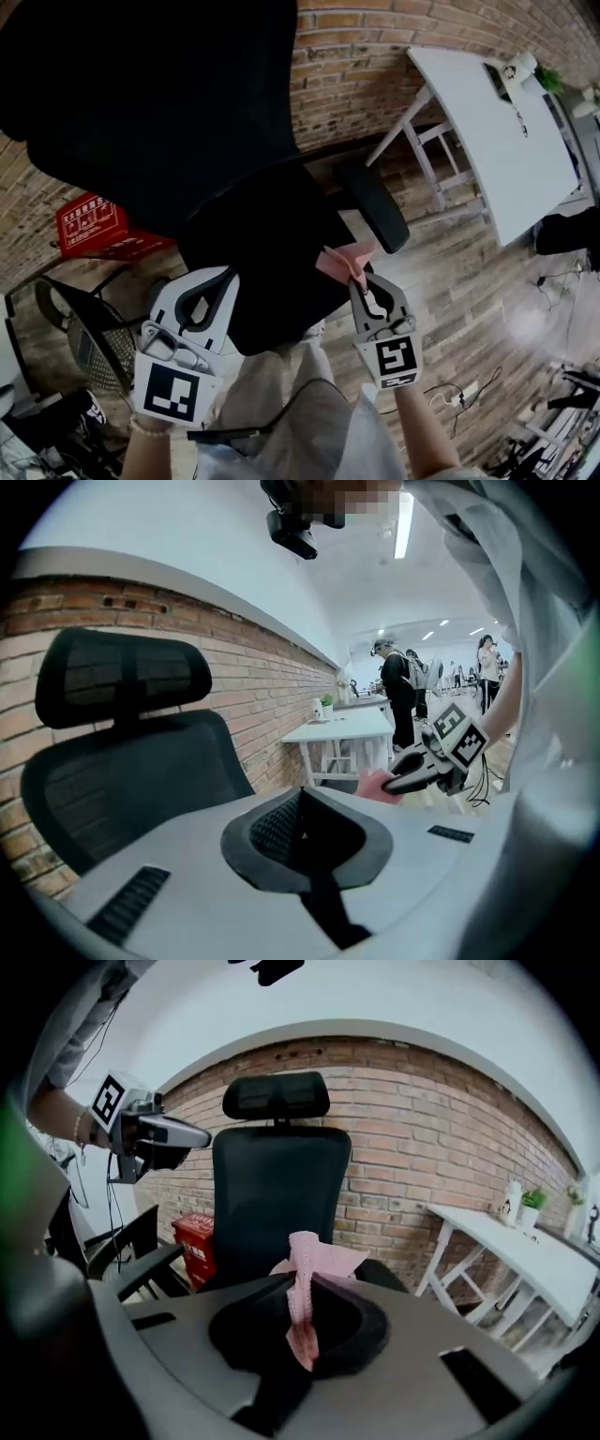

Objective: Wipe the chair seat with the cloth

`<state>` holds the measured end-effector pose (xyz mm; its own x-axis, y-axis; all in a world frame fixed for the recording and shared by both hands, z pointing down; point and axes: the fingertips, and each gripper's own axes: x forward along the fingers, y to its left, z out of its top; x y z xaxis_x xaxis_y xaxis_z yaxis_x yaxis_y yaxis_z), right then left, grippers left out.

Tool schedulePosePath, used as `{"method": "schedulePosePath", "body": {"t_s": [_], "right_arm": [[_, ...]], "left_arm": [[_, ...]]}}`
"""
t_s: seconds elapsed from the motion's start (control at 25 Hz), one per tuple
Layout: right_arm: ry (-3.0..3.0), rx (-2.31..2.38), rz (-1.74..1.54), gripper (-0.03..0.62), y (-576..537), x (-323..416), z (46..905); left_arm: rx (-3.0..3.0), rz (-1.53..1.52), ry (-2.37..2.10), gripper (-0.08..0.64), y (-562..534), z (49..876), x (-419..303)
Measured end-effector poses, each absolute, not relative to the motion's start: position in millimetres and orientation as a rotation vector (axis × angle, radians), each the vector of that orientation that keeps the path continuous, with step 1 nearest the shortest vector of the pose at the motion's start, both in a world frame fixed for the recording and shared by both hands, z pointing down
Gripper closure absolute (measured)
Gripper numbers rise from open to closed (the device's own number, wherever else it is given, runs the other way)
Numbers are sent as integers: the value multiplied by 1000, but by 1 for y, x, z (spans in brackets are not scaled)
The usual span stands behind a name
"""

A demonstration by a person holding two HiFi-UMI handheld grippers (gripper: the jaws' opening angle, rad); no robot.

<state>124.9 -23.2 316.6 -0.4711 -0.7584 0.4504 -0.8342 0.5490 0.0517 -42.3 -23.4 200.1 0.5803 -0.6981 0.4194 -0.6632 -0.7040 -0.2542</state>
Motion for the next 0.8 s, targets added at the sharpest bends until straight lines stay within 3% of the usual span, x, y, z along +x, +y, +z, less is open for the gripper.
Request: {"method": "schedulePosePath", "body": {"t_s": [0.36, 0.8], "right_arm": [[-2518, 1331, 47, 534, -20, 66, 161], [-2630, 1336, -21, 534, 6, 37, 65]], "left_arm": [[-2620, -661, 1252, 541, 7, 102, -83], [-2596, -438, 1359, 541, 24, 39, -97]]}}
